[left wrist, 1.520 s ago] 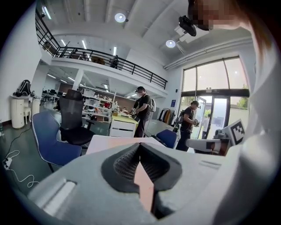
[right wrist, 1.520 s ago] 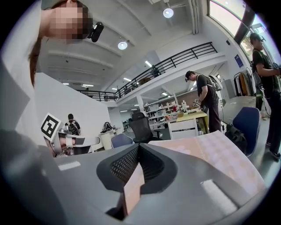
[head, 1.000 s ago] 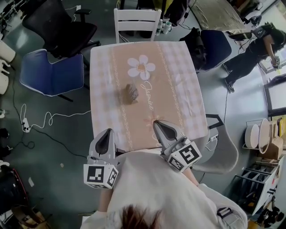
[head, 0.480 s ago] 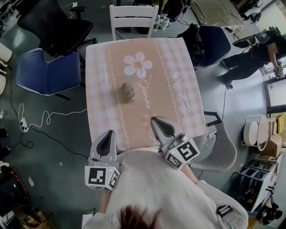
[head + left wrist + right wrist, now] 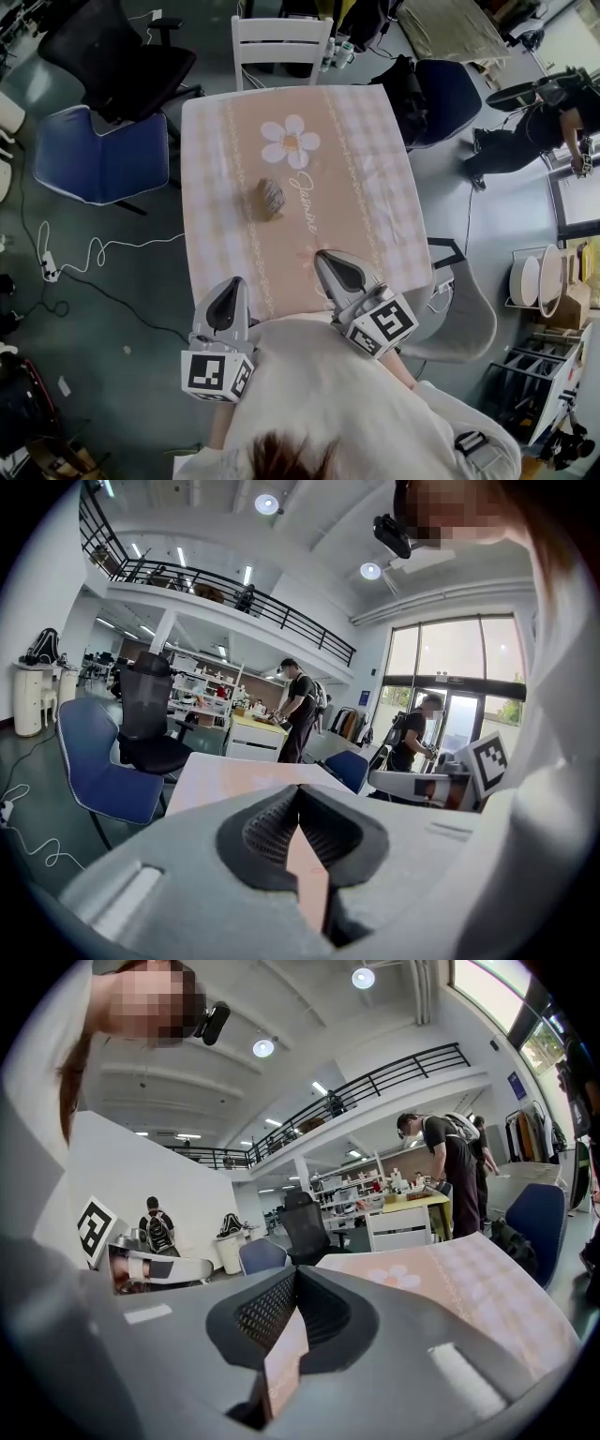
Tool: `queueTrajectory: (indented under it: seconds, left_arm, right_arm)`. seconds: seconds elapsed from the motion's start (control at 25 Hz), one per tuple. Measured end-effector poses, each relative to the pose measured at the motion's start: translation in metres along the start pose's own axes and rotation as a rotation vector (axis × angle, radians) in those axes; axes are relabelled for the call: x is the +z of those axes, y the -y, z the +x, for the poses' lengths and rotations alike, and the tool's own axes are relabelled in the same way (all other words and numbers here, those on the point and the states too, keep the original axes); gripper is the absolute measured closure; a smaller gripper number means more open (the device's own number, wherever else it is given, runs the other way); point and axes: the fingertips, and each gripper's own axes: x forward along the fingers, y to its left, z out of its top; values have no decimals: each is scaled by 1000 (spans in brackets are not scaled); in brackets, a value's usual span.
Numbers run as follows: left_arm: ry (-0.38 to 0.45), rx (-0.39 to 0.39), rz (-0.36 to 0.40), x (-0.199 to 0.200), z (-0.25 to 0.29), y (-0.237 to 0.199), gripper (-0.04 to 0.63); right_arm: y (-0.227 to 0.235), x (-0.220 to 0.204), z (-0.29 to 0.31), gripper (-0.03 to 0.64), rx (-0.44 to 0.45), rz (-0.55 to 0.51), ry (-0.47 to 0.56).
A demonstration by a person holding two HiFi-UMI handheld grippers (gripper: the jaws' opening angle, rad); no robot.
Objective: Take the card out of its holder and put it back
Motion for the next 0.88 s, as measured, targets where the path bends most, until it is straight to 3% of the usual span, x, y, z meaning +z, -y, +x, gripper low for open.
queueTrajectory:
  seconds: [0.88]
  left_arm:
    - [36, 7, -34, 1, -9, -2, 595]
  right_arm:
    - [-7, 2, -7, 618, -11, -19, 13]
